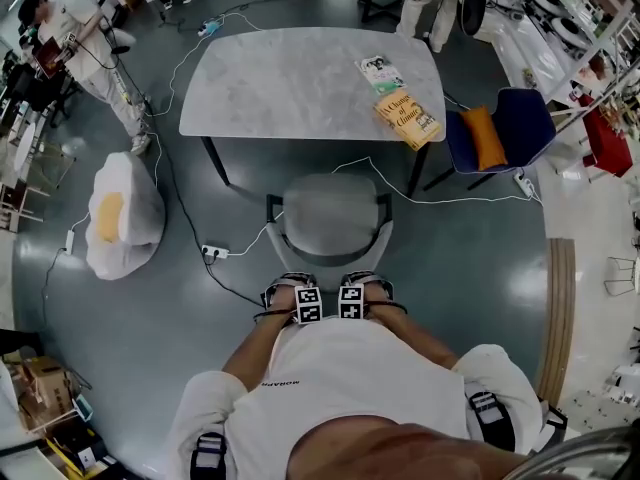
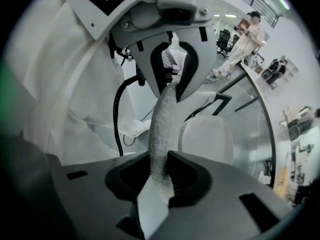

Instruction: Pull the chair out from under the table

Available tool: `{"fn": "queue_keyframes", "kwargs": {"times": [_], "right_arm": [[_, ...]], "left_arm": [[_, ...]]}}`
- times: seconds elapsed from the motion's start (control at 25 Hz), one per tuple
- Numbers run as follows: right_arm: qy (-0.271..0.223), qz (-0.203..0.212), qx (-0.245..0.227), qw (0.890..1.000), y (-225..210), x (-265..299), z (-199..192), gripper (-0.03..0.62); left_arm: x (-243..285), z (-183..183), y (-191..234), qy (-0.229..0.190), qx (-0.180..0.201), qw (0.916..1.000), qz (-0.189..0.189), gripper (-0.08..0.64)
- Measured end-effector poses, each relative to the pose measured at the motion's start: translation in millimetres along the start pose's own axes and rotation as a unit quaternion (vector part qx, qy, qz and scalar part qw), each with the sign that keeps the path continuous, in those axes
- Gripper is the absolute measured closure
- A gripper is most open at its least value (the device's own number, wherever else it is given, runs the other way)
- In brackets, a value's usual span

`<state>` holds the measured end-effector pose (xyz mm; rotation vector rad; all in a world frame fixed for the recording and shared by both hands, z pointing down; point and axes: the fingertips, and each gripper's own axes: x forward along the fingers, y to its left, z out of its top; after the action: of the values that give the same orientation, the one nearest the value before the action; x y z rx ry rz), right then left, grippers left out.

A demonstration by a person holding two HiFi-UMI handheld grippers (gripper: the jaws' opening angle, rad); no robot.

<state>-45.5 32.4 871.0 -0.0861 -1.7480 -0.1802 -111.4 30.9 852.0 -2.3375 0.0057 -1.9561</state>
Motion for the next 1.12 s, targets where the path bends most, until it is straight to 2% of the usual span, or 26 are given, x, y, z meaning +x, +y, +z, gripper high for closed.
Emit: {"fn": "queue_keyframes", "kwargs": {"times": [0.2, 0.36, 0.4, 0.44, 0.52, 0.6, 0.8, 0.88, 0.96, 1.12], "right_arm": [[0.002, 0.041, 0.015, 0.999, -2.0, -30.0, 3.8, 0.48], [-0.007, 0.058, 0.022, 0.998, -9.8, -49.1, 8.1, 0.511], [-0.012, 0.058, 0.027, 0.998, -14.8, -56.6, 11.4, 0.539], [-0.019, 0.055, 0.035, 0.998, -21.4, -65.6, 15.3, 0.578], [-0.033, 0.046, 0.051, 0.997, -35.2, -82.9, 22.1, 0.578], [-0.042, 0.034, 0.059, 0.997, -48.5, -95.3, 27.1, 0.578], [-0.081, 0.006, 0.087, 0.993, -74.6, -128.4, 38.6, 0.578], [-0.107, -0.009, 0.108, 0.988, -84.6, -146.0, 42.7, 0.578], [-0.139, -0.031, 0.136, 0.98, -96.2, -163.8, 46.9, 0.578], [-0.2, -0.059, 0.194, 0.959, -117.5, -199.3, 56.6, 0.578]], "left_arm": [[-7.7, 0.9, 5.5, 0.012, 0.002, 0.9999, -0.008, 0.466], [-29.1, 3.0, 9.0, 0.014, 0.015, 0.9996, -0.019, 0.474], [-38.4, 6.1, 11.8, 0.003, 0.009, 0.9997, -0.025, 0.493], [-48.3, 10.4, 15.4, -0.012, -0.002, 0.9995, -0.03, 0.546], [-65.4, 17.2, 22.8, -0.032, -0.022, 0.9984, -0.04, 0.551], [-76.5, 18.1, 30.2, -0.034, -0.026, 0.9983, -0.04, 0.555], [-106.0, 24.5, 59.1, -0.048, -0.058, 0.9971, -0.005, 0.557], [-125.3, 33.6, 74.4, -0.071, -0.09, 0.9932, 0.02, 0.557], [-145.8, 43.1, 89.1, -0.102, -0.128, 0.9854, 0.046, 0.557], [-182.4, 56.0, 117.0, -0.16, -0.202, 0.9611, 0.1, 0.557]]}}
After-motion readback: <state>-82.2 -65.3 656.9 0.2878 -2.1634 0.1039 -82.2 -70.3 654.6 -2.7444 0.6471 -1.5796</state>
